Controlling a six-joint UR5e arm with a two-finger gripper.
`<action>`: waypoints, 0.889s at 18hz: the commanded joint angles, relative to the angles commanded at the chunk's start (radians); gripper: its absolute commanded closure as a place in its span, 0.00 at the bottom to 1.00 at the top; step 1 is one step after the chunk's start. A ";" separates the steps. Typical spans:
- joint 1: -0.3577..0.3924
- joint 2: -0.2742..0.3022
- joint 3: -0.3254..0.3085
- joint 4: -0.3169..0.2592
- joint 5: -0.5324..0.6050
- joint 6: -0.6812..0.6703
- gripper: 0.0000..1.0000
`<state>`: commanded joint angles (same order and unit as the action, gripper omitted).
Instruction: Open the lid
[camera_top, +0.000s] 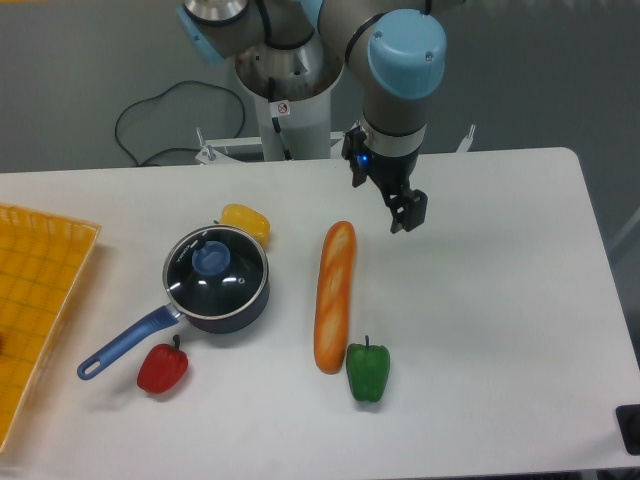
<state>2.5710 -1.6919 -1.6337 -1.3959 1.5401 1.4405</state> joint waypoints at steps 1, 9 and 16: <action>-0.003 -0.003 0.002 -0.002 -0.002 0.000 0.00; -0.035 -0.012 0.005 -0.002 -0.005 -0.002 0.00; -0.110 -0.015 0.002 -0.002 0.002 -0.096 0.00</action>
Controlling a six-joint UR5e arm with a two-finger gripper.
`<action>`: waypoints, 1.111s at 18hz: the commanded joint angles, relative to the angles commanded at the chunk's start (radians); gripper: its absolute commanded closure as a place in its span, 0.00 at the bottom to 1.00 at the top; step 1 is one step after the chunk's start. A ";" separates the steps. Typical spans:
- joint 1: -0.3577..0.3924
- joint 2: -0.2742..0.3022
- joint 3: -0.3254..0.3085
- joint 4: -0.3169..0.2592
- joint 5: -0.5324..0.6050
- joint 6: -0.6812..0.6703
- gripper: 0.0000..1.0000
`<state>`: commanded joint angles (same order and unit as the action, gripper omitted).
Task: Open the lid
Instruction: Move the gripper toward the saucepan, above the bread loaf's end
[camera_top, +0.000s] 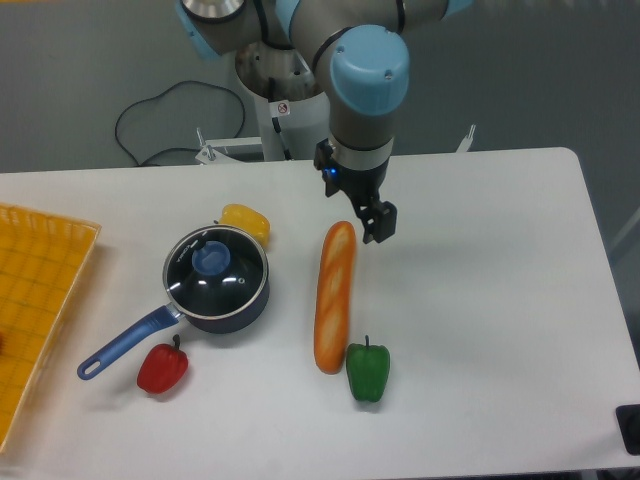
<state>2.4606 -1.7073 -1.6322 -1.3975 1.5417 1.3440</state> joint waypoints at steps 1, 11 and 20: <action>-0.011 -0.008 0.000 0.002 0.002 -0.018 0.00; -0.089 -0.028 -0.008 0.006 0.000 -0.166 0.00; -0.121 -0.054 -0.008 0.021 -0.002 -0.193 0.00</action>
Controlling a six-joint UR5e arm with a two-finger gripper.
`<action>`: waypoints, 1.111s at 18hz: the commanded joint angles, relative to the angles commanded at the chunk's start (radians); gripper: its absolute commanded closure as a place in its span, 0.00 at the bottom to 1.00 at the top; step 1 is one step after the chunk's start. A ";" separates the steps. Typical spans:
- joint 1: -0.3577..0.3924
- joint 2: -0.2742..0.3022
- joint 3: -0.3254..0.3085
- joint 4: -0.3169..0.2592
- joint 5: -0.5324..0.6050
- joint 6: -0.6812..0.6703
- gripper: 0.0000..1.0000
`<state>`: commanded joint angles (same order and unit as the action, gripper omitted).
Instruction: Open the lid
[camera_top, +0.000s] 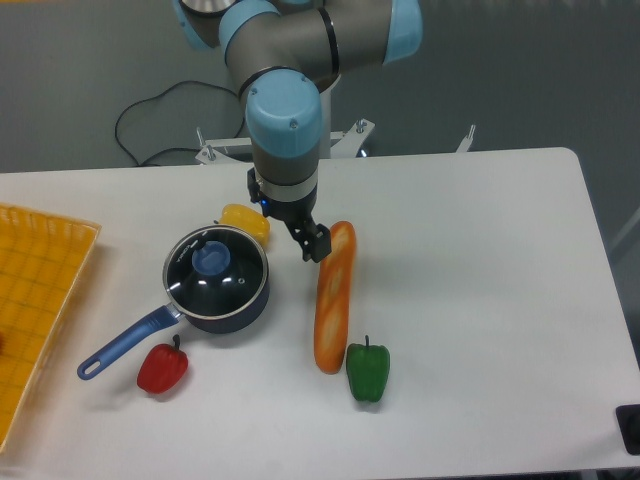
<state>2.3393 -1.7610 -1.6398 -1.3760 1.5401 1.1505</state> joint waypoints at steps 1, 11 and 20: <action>0.000 -0.002 0.000 0.002 0.000 0.000 0.00; -0.002 -0.008 0.002 0.002 0.002 0.003 0.00; -0.003 0.002 0.011 -0.003 0.048 -0.006 0.00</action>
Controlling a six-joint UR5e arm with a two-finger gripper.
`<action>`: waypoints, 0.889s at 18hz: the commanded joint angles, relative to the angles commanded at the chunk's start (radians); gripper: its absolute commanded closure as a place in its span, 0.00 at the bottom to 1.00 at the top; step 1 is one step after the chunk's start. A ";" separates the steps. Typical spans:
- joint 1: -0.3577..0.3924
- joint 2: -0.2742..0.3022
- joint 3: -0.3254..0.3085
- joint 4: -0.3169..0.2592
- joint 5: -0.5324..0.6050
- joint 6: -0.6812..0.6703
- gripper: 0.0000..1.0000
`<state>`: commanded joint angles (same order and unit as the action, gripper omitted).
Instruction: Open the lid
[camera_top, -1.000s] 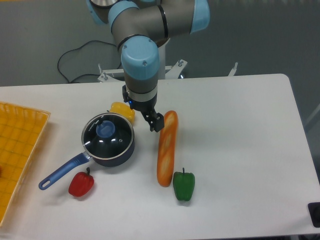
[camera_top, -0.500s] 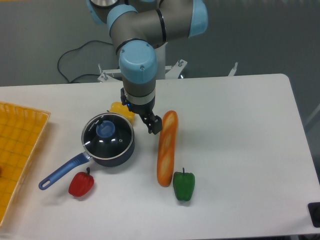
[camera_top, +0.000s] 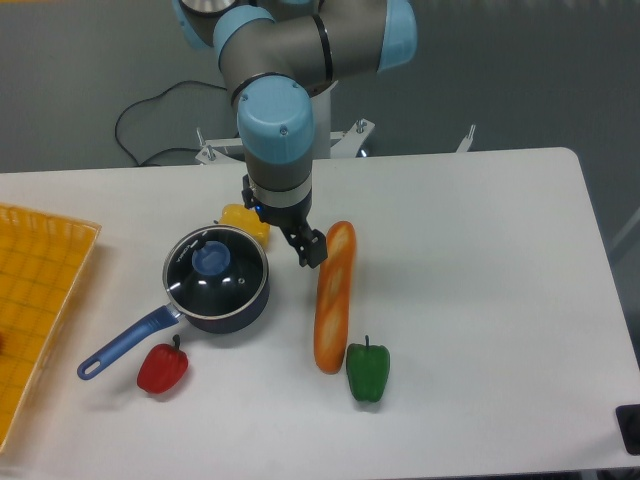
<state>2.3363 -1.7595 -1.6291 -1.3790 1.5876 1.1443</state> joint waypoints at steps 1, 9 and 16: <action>0.000 0.000 0.000 0.000 0.011 0.000 0.00; -0.002 -0.006 0.008 0.003 0.023 0.000 0.00; 0.008 0.002 0.035 0.005 0.023 0.008 0.00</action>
<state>2.3440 -1.7579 -1.5939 -1.3744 1.6107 1.1520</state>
